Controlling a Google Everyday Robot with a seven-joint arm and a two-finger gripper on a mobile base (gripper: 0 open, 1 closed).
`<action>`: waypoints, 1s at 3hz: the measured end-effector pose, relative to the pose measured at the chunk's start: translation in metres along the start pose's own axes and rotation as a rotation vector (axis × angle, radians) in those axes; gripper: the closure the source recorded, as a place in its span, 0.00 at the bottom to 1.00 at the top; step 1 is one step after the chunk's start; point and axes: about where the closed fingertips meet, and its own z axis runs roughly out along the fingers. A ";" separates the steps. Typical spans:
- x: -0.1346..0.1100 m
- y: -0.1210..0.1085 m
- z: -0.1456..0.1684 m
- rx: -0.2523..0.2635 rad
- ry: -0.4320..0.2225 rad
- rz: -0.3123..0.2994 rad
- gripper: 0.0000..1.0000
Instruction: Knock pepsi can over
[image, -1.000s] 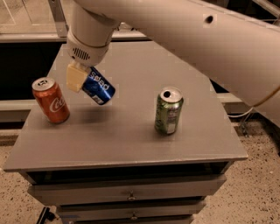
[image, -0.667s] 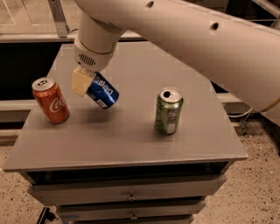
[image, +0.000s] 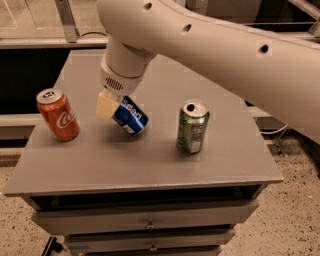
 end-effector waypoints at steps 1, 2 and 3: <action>0.017 0.000 -0.002 0.016 0.025 0.035 1.00; 0.021 -0.001 -0.004 0.022 0.034 0.043 1.00; 0.032 0.000 -0.017 0.052 0.083 0.080 1.00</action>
Offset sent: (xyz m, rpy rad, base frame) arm -0.0161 -0.0537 0.0000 -0.0850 0.0155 -0.1622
